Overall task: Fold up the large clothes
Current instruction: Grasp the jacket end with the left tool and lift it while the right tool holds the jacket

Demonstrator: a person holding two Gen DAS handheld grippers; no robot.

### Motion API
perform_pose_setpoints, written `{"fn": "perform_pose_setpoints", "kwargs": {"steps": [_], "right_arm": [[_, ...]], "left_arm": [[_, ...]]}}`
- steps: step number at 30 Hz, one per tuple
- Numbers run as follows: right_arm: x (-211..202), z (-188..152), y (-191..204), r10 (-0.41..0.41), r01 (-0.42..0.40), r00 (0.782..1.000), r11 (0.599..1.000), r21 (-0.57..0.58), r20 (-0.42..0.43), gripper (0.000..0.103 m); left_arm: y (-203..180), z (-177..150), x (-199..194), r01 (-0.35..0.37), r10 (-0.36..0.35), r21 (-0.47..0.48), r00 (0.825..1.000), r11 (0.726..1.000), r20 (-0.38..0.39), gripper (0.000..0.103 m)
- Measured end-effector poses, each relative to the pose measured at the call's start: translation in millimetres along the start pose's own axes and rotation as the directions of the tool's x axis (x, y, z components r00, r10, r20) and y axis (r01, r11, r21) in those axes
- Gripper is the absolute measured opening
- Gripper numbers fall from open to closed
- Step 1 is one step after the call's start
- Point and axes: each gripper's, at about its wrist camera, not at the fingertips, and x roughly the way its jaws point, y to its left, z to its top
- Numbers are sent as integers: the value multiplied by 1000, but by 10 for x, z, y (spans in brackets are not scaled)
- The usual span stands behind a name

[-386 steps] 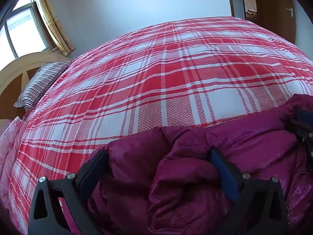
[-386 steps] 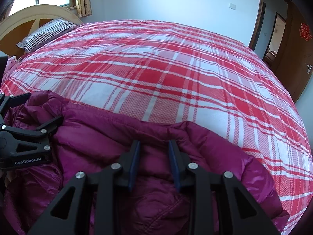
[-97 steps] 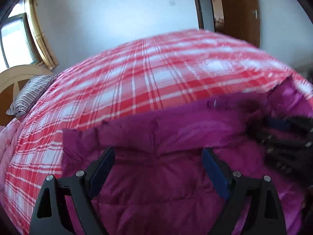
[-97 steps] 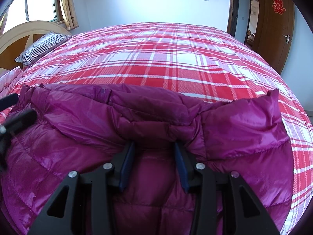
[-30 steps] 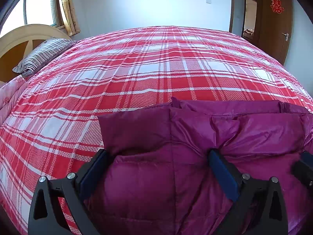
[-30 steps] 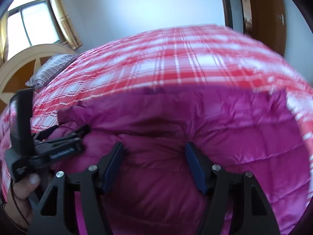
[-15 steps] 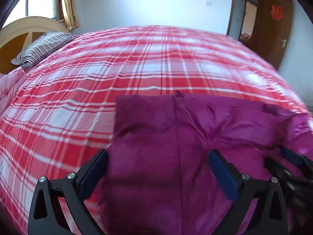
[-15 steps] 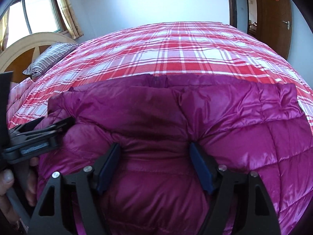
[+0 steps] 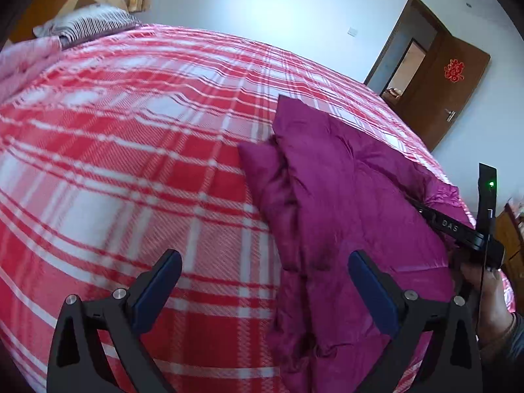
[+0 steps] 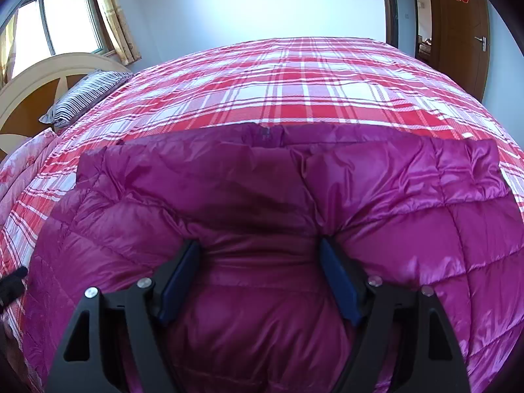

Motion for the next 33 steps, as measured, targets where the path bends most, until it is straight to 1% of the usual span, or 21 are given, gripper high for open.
{"fn": "perform_pose_setpoints", "kwargs": {"steps": [2, 4, 6, 8, 10, 12, 15, 17, 20, 22, 24, 26, 28, 29, 31, 33], "right_arm": [[2, -1, 6, -3, 3, 1000, 1000, -2, 0, 79], [4, -4, 5, -3, 3, 1000, 1000, -2, 0, 79], [6, -4, 3, -2, 2, 1000, 1000, -2, 0, 79], [7, -4, 6, -1, 1, 1000, 1000, -1, 1, 79], [10, -5, 7, -2, 2, 1000, 1000, -2, 0, 79], [6, -6, 2, -3, 3, 1000, 1000, -4, 0, 80], [3, -6, 4, -2, 2, 1000, 1000, -5, 0, 80], [6, -7, 3, -2, 2, 1000, 1000, -5, 0, 80], [-4, -7, 3, 2, -2, 1000, 1000, -4, 3, 80], [-64, -5, -21, 32, -32, 999, 999, 1, 5, 79], [-240, -20, -86, 69, -69, 998, 997, 23, 9, 79], [-469, -85, -153, 76, -78, 996, 996, 48, 43, 79], [-691, -225, -181, 57, -58, 998, 998, 24, 41, 79], [-732, -277, -178, 44, -44, 998, 999, 8, 36, 79], [-738, -409, -145, -2, 3, 1000, 999, -45, 1, 79], [-699, -511, -88, -42, 41, 999, 994, -98, -8, 79]], "left_arm": [[-67, -31, 51, 38, -37, 9, 999, 999, -10, 95], [-130, -40, 116, 35, -34, 39, 999, 999, -18, 88], [-153, -36, 140, 30, -29, 50, 999, 998, -25, 87], [-135, -26, 144, 58, -57, 40, 998, 998, -39, 77], [-119, -23, 164, 109, -107, 29, 993, 994, -56, 53], [-141, -32, 182, 172, -171, 15, 982, 985, -77, 35], [-211, -67, 164, 177, -175, 37, 982, 983, -67, 25], [-229, -68, 142, 180, -178, 43, 982, 983, -62, 22], [-171, -69, 106, 208, -207, 13, 977, 978, -58, 18], [-133, -72, 83, 222, -222, -1, 973, 975, -57, 17], [-102, -81, 36, 246, -246, -2, 968, 969, -45, 16], [-56, -97, 19, 273, -273, -16, 961, 962, -28, 15], [-14, -109, -23, 304, -305, -28, 952, 952, -8, 15], [-5, -112, -54, 319, -319, -31, 948, 947, 4, 14], [-29, -100, -98, 338, -338, -31, 941, 940, 24, 14], [-80, -92, -208, 360, -359, -24, 932, 933, 55, 13]]}}
